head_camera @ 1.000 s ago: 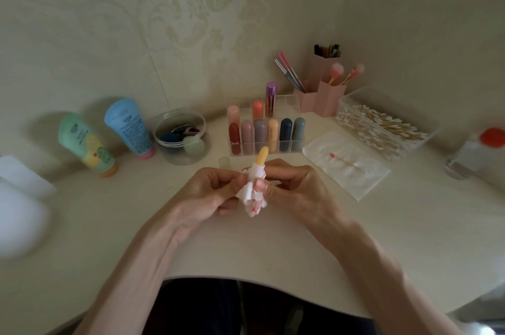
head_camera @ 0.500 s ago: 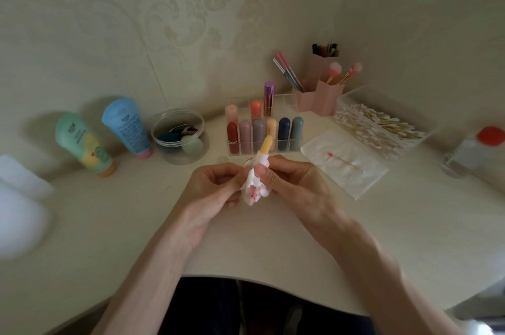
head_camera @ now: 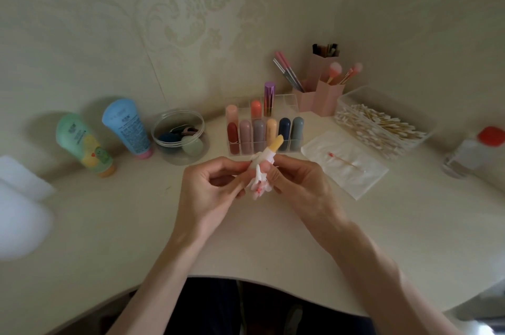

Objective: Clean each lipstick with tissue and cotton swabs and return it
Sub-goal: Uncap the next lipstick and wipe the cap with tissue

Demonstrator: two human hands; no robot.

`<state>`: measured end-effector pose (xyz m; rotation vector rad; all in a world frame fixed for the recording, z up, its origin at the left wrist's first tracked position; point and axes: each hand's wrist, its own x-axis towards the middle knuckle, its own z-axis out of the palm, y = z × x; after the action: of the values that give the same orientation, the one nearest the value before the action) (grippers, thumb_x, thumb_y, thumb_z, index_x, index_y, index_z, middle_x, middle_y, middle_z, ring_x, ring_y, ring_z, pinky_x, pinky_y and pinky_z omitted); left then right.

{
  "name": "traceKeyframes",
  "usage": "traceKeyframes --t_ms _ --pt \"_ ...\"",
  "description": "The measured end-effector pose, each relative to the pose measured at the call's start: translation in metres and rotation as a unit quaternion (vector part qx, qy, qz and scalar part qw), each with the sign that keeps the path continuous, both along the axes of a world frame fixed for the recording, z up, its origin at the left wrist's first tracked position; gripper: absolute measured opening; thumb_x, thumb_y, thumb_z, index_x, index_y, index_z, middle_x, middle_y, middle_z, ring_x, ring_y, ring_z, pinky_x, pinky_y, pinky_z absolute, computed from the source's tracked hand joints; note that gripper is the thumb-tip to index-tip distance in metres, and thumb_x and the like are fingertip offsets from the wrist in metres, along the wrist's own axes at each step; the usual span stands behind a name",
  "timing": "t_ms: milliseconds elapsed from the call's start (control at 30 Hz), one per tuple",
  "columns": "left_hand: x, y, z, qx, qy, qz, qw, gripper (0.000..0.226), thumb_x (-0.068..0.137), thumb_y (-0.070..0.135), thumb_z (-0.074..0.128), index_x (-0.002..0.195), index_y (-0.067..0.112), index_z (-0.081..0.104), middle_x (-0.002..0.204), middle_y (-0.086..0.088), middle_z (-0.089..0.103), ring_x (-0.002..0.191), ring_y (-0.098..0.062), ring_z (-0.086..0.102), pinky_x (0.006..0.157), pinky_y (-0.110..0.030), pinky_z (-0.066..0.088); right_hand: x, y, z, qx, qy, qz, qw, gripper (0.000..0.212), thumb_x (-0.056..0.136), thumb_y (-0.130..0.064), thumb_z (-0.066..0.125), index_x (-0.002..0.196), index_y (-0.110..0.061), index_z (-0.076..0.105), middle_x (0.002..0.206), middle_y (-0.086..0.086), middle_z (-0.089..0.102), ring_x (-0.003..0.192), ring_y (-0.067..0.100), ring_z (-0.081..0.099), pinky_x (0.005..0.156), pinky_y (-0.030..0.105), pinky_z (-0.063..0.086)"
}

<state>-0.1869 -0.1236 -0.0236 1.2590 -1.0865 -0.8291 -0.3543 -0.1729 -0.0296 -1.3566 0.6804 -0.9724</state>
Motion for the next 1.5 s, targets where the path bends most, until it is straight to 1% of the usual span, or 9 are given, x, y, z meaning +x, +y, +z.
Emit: traceKeyframes --t_ms 100,233,567,700,833,967,1200,1300,1500 --pt "-0.002 0.003 -0.004 -0.007 0.025 0.004 1.000 0.017 0.077 0.014 0.082 0.093 0.007 0.079 0.082 -0.006 0.079 0.068 -0.015 0.074 0.066 -0.021 0.057 0.000 0.000 0.000 -0.002 0.021 -0.016 1.000 0.027 0.100 -0.024 0.066 0.112 -0.003 0.079 0.099 0.019 0.079 0.089 0.020 0.071 0.082 0.025 0.052" --pt "-0.001 0.007 -0.004 0.007 0.069 0.014 0.998 0.018 0.082 0.012 0.079 0.098 0.005 0.078 0.093 -0.008 0.081 0.082 -0.021 0.077 0.074 -0.025 0.060 0.000 -0.002 -0.003 0.013 0.021 -0.017 1.000 0.027 0.100 -0.022 0.066 0.121 -0.008 0.077 0.106 0.017 0.078 0.099 0.030 0.073 0.089 0.039 0.059" --pt "0.001 0.008 0.000 0.040 0.101 0.051 0.993 0.012 0.095 0.015 0.071 0.103 0.009 0.076 0.095 -0.007 0.080 0.085 -0.025 0.077 0.068 -0.024 0.059 -0.001 -0.005 -0.003 -0.094 0.040 -0.176 0.979 0.030 0.086 0.000 0.082 0.110 -0.014 0.071 0.100 0.001 0.077 0.089 0.021 0.076 0.083 0.039 0.063" --pt "0.000 0.007 0.000 0.052 0.112 0.043 0.991 0.012 0.095 0.015 0.071 0.103 0.007 0.076 0.092 -0.009 0.080 0.083 -0.024 0.077 0.067 -0.023 0.058 0.004 0.000 -0.004 -0.321 0.088 -0.205 0.920 0.024 0.080 0.013 0.080 0.095 -0.006 0.076 0.108 0.004 0.073 0.101 0.021 0.072 0.084 0.038 0.060" --pt "0.000 0.008 -0.001 0.055 0.104 0.014 0.993 0.015 0.095 0.016 0.069 0.105 0.006 0.077 0.090 -0.012 0.079 0.079 -0.023 0.076 0.066 -0.024 0.057 0.008 0.000 -0.008 -0.412 0.160 -0.260 0.859 0.015 0.080 -0.003 0.088 0.089 -0.014 0.084 0.111 0.006 0.066 0.097 0.020 0.064 0.085 0.020 0.049" --pt "0.000 0.009 -0.001 0.051 0.099 -0.004 0.994 0.021 0.092 0.021 0.070 0.105 0.006 0.077 0.092 -0.011 0.079 0.080 -0.022 0.075 0.067 -0.024 0.057 0.007 -0.001 -0.012 -0.366 0.155 -0.259 0.880 0.021 0.080 0.001 0.087 0.093 -0.015 0.084 0.107 0.002 0.062 0.087 0.004 0.061 0.080 0.013 0.047" --pt "0.000 0.007 -0.003 0.052 0.097 -0.008 0.994 0.019 0.090 0.022 0.072 0.102 0.008 0.077 0.090 -0.011 0.079 0.078 -0.023 0.075 0.066 -0.023 0.057 0.010 0.004 -0.006 -0.150 0.025 -0.146 0.977 0.016 0.087 -0.011 0.084 0.101 -0.005 0.078 0.103 0.003 0.078 0.098 0.022 0.077 0.088 0.031 0.062" --pt "0.002 0.008 -0.005 0.042 0.095 -0.028 0.994 0.024 0.089 0.023 0.071 0.104 0.005 0.076 0.089 -0.010 0.078 0.074 -0.021 0.073 0.067 -0.024 0.057 0.010 0.003 -0.003 -0.066 -0.003 -0.132 0.989 0.035 0.078 -0.014 0.089 0.108 -0.005 0.074 0.100 0.006 0.080 0.094 0.021 0.078 0.087 0.031 0.062" --pt "0.005 0.005 -0.009 0.044 0.068 -0.056 0.995 0.023 0.095 0.018 0.064 0.101 -0.002 0.075 0.088 -0.019 0.075 0.063 -0.019 0.061 0.065 -0.024 0.055 0.006 0.001 -0.007 -0.041 0.030 -0.054 0.997 0.026 0.097 -0.020 0.071 0.117 -0.005 0.078 0.112 0.010 0.078 0.101 0.026 0.074 0.094 0.035 0.059"
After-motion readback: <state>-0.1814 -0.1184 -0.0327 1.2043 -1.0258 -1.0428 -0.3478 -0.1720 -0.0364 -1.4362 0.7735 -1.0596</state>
